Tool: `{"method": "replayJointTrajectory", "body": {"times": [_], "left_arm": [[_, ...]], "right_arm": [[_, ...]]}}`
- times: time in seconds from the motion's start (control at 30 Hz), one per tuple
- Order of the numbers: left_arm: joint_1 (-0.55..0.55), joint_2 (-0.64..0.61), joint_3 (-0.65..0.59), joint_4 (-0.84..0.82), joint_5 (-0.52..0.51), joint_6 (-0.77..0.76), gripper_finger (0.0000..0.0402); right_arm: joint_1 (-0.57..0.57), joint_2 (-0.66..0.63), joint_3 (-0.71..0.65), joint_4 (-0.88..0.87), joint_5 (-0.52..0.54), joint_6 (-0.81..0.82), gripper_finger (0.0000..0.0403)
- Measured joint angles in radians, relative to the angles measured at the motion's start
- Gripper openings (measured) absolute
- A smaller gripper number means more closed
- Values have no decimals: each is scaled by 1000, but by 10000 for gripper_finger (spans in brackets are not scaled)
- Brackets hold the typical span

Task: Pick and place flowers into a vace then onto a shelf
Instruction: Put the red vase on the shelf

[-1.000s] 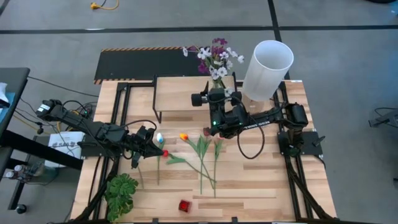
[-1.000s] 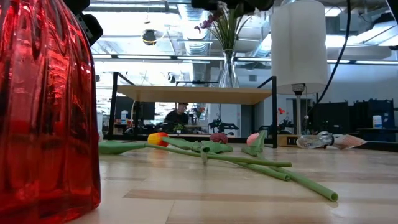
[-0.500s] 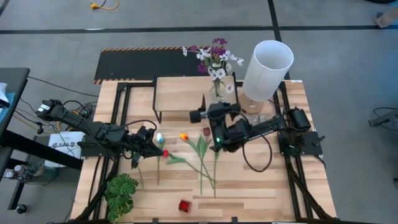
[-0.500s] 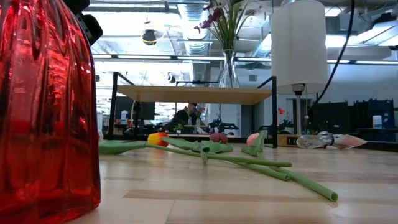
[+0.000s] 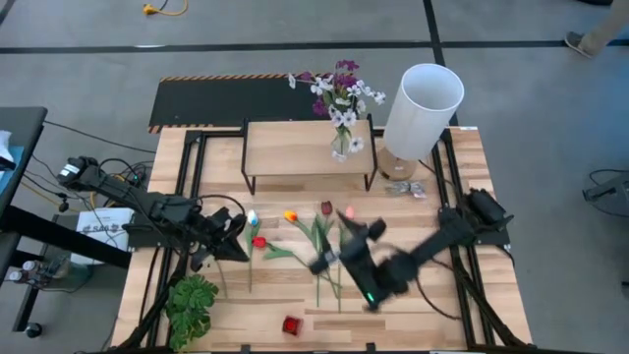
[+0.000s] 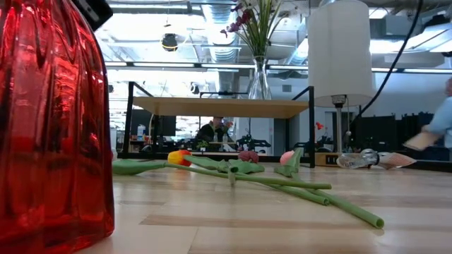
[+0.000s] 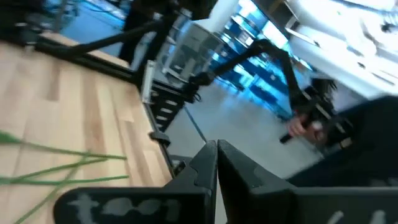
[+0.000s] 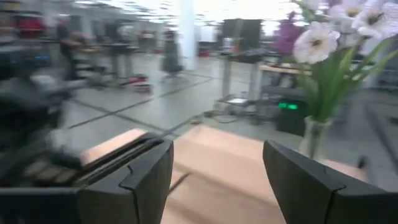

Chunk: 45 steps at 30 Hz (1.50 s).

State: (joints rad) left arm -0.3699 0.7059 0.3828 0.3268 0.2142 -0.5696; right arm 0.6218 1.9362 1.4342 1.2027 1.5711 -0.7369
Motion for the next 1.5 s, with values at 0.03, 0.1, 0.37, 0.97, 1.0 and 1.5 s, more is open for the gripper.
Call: {"method": "replayJointTrajectory", "body": {"times": [0.03, 0.1, 0.37, 0.97, 1.0, 1.5], "left_arm": [[-9, 1, 8, -7, 6, 23, 0], [-31, 2, 33, -36, 5, 89, 0], [-141, 153, 195, -275, -153, 305, 0], [-237, 824, 777, -712, -196, 257, 63], [-237, 857, 823, -760, -196, 251, 76], [-237, 1219, 1291, -1189, -149, 191, 167]], "right_arm": [[32, 0, 0, -6, 0, 22, 240], [93, 0, 0, -20, 0, 72, 240], [277, 0, 0, -51, 0, 282, 240], [466, -1, 0, -365, -1, 472, 239], [474, -1, 0, -365, -1, 475, 239], [518, -1, 0, -480, -1, 557, 239]]}}
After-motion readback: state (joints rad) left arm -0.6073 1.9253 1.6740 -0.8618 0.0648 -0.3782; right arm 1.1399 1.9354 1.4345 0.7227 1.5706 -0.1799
